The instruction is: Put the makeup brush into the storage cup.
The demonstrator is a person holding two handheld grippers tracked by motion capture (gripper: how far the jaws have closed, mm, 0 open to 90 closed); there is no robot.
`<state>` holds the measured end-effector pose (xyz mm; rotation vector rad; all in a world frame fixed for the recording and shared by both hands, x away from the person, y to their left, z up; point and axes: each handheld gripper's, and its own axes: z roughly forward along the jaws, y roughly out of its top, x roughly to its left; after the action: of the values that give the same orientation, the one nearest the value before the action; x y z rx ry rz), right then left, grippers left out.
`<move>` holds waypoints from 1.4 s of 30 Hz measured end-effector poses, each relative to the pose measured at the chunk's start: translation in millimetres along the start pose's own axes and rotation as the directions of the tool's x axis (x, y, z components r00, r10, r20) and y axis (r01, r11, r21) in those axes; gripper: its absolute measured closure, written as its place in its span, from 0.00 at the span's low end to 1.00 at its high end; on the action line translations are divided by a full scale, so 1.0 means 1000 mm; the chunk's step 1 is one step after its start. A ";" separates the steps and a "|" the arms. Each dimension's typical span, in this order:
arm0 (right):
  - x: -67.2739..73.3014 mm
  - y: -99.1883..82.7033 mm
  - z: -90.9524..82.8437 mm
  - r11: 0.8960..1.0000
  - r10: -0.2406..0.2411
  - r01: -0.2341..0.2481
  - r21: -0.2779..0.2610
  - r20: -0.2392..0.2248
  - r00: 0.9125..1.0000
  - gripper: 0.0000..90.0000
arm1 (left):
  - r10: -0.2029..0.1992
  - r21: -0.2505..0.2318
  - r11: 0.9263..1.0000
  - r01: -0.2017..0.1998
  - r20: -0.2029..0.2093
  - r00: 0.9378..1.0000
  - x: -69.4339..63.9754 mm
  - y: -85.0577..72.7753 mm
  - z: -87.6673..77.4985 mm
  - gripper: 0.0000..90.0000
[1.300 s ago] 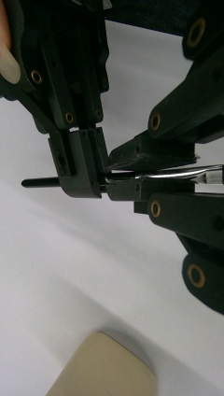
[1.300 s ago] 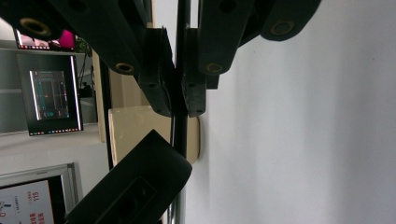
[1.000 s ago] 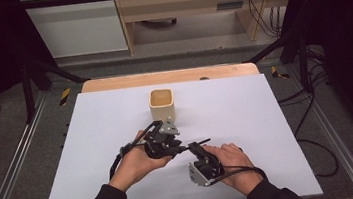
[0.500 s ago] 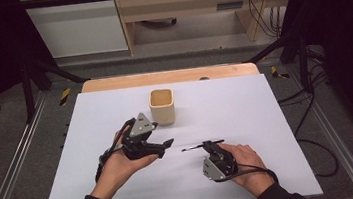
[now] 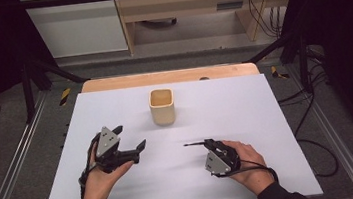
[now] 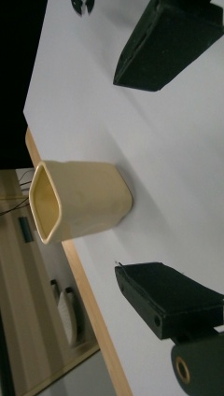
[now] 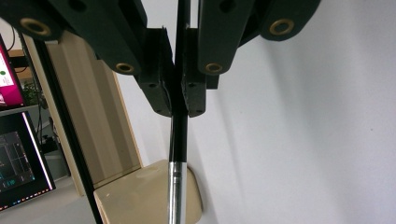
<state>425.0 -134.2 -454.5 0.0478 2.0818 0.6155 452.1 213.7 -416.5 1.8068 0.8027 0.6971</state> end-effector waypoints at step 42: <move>-0.047 0.011 0.008 0.929 0.335 -0.333 -0.161 -0.011 0.942 0.93 | -0.081 -0.233 0.971 0.063 -0.067 0.994 0.020 -0.051 -0.023 0.03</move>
<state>455.7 -134.2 -416.8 0.3201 2.0151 0.9848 436.5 256.0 -454.7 1.5430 0.7989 0.7819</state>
